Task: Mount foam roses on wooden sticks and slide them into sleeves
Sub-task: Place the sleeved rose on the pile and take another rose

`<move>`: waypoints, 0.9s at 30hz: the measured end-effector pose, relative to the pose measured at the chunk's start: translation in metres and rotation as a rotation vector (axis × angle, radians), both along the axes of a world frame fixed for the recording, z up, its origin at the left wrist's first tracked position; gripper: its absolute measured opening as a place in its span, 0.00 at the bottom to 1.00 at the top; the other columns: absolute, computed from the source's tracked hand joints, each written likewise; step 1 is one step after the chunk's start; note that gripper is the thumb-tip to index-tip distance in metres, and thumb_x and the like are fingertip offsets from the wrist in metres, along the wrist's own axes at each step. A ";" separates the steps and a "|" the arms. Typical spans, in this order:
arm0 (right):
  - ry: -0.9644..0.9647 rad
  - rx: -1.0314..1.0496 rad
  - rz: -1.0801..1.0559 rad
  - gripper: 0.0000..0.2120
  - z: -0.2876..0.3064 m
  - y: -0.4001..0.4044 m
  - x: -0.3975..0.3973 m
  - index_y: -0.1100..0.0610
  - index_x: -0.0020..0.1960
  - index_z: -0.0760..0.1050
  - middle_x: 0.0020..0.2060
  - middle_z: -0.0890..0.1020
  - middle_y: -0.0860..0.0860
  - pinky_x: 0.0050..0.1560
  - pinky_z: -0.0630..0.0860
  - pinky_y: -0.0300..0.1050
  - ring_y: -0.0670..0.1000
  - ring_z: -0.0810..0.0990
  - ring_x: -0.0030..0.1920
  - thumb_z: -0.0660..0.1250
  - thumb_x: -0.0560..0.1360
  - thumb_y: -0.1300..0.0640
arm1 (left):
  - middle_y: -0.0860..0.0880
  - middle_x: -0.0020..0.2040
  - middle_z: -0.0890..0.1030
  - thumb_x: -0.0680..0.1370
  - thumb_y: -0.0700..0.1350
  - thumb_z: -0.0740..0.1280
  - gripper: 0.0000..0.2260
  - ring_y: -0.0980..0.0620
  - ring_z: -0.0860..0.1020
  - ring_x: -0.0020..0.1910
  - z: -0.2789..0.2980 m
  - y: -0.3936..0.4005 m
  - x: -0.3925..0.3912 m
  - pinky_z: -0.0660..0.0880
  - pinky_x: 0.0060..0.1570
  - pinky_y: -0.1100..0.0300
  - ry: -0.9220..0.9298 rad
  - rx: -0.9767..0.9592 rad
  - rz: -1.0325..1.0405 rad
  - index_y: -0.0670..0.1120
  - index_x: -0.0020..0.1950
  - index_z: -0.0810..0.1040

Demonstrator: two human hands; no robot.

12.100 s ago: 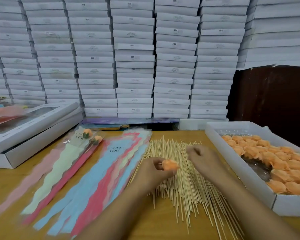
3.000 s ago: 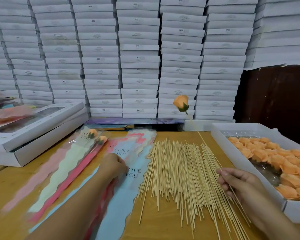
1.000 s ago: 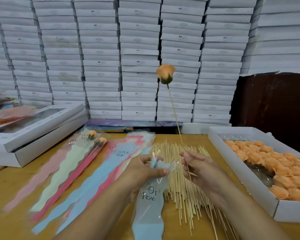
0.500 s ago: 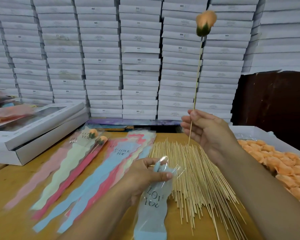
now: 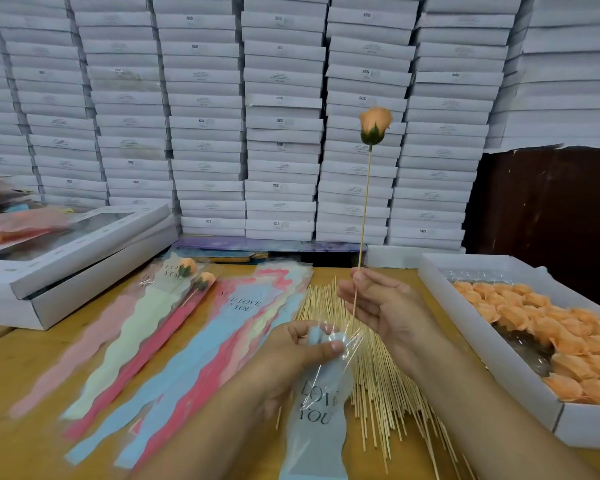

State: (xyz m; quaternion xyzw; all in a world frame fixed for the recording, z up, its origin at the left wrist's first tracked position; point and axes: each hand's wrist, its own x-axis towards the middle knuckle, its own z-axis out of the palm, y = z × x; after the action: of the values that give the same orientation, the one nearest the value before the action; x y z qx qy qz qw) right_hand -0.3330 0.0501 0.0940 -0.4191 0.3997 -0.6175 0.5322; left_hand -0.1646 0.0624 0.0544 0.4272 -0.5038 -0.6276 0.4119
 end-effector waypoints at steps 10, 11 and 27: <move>0.133 0.027 -0.036 0.21 -0.008 0.006 0.001 0.54 0.54 0.81 0.48 0.87 0.49 0.63 0.74 0.50 0.48 0.83 0.57 0.77 0.62 0.50 | 0.40 0.45 0.85 0.75 0.41 0.75 0.09 0.45 0.84 0.40 0.003 0.004 -0.003 0.81 0.40 0.56 0.028 -0.011 -0.029 0.39 0.53 0.82; 0.134 0.026 -0.048 0.26 -0.010 0.006 0.002 0.53 0.52 0.82 0.49 0.87 0.49 0.63 0.74 0.49 0.49 0.82 0.57 0.78 0.56 0.48 | 0.38 0.46 0.85 0.74 0.40 0.76 0.11 0.44 0.84 0.41 0.003 0.005 -0.004 0.81 0.41 0.54 0.027 -0.019 -0.033 0.38 0.54 0.82; 0.421 -0.226 -0.153 0.14 0.016 -0.007 -0.012 0.48 0.67 0.74 0.56 0.83 0.45 0.47 0.78 0.41 0.45 0.82 0.54 0.60 0.83 0.52 | 0.36 0.48 0.85 0.67 0.35 0.80 0.18 0.41 0.84 0.42 -0.001 0.014 -0.006 0.81 0.43 0.52 0.127 0.101 -0.067 0.38 0.55 0.82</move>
State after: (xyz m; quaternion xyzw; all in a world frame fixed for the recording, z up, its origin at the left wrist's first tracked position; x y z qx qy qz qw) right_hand -0.3447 0.0435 0.1100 -0.5636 0.4609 -0.5960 0.3387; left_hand -0.1708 0.0766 0.0532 0.3897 -0.4585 -0.6914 0.3999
